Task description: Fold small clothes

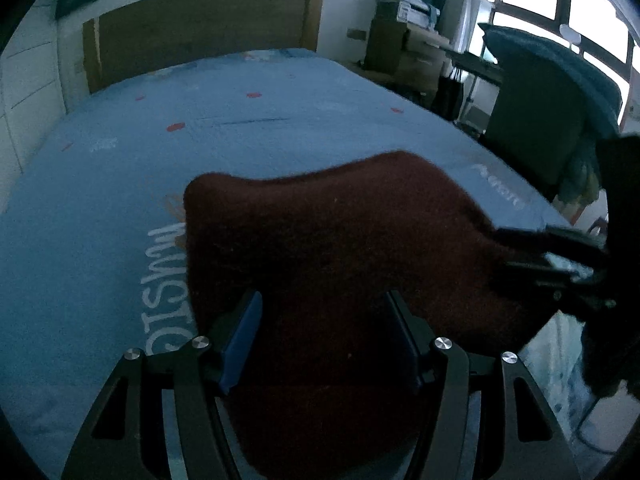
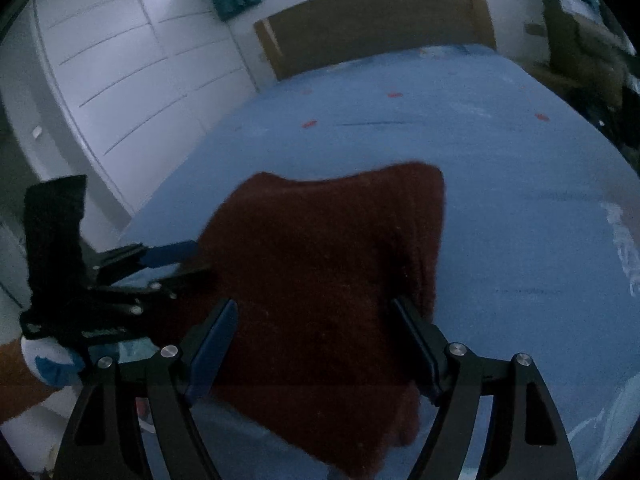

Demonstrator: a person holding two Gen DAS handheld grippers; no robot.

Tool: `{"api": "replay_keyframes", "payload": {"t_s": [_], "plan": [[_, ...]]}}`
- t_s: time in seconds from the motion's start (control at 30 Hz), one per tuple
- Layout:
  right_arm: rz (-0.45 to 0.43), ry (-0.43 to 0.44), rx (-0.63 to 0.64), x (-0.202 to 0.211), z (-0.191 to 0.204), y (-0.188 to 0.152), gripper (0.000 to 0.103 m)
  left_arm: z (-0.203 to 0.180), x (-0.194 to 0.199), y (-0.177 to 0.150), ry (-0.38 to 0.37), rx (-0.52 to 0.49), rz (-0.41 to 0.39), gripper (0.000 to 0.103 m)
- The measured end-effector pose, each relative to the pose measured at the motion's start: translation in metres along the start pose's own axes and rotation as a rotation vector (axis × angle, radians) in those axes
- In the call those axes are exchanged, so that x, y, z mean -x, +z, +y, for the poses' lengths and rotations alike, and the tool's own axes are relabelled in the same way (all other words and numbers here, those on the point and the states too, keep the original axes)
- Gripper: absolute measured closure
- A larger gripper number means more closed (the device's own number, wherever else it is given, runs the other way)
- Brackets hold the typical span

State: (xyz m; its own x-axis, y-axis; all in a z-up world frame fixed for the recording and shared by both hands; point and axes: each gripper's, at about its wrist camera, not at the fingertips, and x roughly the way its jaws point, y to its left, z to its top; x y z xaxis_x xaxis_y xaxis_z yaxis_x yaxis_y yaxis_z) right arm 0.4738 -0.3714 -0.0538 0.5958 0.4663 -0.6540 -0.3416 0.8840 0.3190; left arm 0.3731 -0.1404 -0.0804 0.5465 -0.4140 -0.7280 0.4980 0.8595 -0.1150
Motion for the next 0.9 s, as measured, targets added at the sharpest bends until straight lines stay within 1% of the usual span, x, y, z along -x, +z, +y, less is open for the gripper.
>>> {"api": "replay_keyframes", "payload": {"t_s": [0.07, 0.13, 0.17, 0.23, 0.33, 0.37, 0.63, 0.67, 0.7, 0.9], "plan": [[0.027, -0.004, 0.002, -0.010, -0.001, -0.001, 0.023, -0.002, -0.004, -0.006, -0.009, -0.002, 0.010, 0.047], [0.074, -0.024, -0.004, -0.026, -0.009, -0.012, 0.023, -0.006, -0.007, -0.011, -0.010, -0.007, 0.016, 0.047], [0.072, -0.037, -0.004, -0.031, -0.014, -0.019, 0.023, -0.010, -0.007, -0.012, 0.002, -0.015, 0.013, 0.047], [0.048, -0.030, -0.020, -0.028, -0.016, -0.022, 0.023, -0.014, -0.007, -0.012, 0.019, -0.013, 0.012, 0.047], [0.054, -0.036, -0.001, -0.029, -0.015, -0.021, 0.023, -0.013, -0.007, -0.012, 0.033, 0.018, 0.012, 0.045], [0.057, -0.041, 0.013, -0.029, -0.015, -0.021, 0.023, -0.015, -0.007, -0.012, 0.048, 0.018, 0.008, 0.045], [0.052, -0.051, 0.043, -0.035, -0.020, -0.021, 0.023, -0.026, -0.013, -0.013, 0.121, -0.012, 0.005, 0.043], [0.052, -0.052, 0.045, -0.036, -0.021, -0.020, 0.023, -0.027, -0.013, -0.013, 0.125, -0.017, 0.004, 0.043], [0.050, -0.053, 0.046, -0.037, -0.011, -0.025, 0.023, -0.027, -0.014, -0.014, 0.126, -0.020, 0.003, 0.043], [0.046, -0.054, 0.055, -0.037, -0.007, -0.027, 0.023, -0.025, -0.016, -0.014, 0.129, -0.024, -0.009, 0.043]]}}
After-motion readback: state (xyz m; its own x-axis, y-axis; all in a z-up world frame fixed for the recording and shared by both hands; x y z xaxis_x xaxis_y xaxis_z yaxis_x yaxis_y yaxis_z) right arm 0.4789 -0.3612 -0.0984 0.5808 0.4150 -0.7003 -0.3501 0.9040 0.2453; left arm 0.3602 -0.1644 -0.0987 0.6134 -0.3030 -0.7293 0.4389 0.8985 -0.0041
